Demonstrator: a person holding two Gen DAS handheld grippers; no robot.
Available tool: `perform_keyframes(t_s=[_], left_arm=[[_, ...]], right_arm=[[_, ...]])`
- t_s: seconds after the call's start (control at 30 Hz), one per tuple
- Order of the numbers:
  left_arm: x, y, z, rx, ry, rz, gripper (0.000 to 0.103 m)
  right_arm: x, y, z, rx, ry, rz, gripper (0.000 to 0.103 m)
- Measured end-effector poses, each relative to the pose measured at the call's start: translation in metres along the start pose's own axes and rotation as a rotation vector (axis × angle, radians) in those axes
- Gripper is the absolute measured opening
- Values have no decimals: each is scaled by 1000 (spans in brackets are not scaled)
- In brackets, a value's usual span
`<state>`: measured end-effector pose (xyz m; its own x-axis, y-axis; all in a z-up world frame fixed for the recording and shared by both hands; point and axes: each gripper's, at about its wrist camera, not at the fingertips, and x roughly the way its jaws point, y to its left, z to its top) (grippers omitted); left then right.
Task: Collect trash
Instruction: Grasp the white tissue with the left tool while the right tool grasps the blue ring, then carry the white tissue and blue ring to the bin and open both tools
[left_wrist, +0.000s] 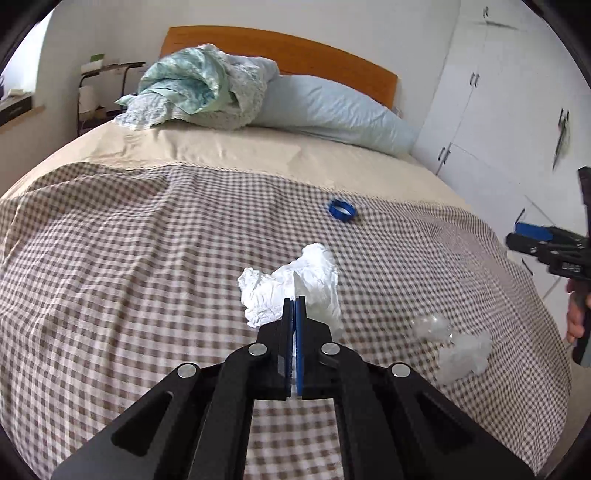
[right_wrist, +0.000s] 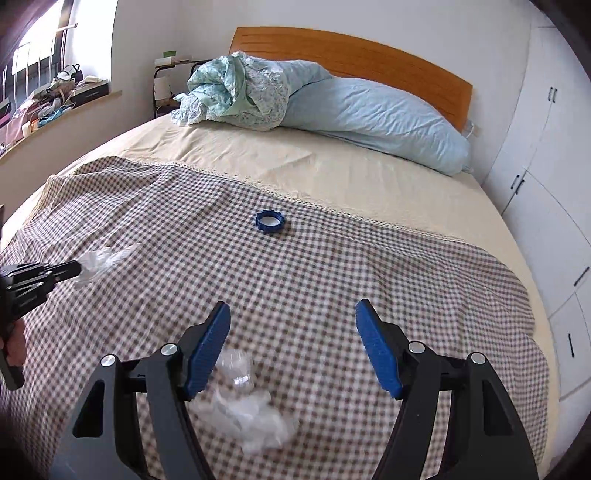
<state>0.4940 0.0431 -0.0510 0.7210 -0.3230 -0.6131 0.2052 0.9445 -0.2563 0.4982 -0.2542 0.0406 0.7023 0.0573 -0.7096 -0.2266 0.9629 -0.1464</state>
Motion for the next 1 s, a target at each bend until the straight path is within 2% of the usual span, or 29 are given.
perform_keyframes(t_s=[0.07,0.1,0.2,0.3,0.4,0.53,0.57,0.6,0.67,0.73,0.9,0.97,1.0], left_arm=[[0,31,-2,-99,-46,-36,0],[3,41,-4,-124,-45,-56,0],[15,61,-6,-168,-32,-16,0],[10,80,-10,-255,-28,-48,0],[4,88,-12,-263,-52,-36,0],[6,102,-18,-325,-30,-51,0],[8,105,-19,-339,-22,-56,0],[9,106,-21,-347,-20,-58,0],[11,106,-22,-348,-21,-51,0],[12,104,-23,-342,-14,-53,0],[13,88,-21,-275,-2,-55,0],[6,65,-16,-208,-3,35,0],[1,52,-14,-181,4,30,0]], right_arm=[[44,15,22,-32,40,-17,68],[66,21,33,-35,65,-21,68],[121,30,60,2,119,-4,68],[168,26,79,104,150,-9,68],[211,16,92,222,187,-7,68],[255,14,105,236,245,-105,68],[262,15,102,235,267,-118,63],[259,14,98,250,248,-101,52],[244,13,88,270,219,-47,51],[221,14,74,233,216,-23,51],[119,1,34,154,187,8,51],[77,-2,17,121,187,-5,51],[55,-5,10,110,180,-1,51]])
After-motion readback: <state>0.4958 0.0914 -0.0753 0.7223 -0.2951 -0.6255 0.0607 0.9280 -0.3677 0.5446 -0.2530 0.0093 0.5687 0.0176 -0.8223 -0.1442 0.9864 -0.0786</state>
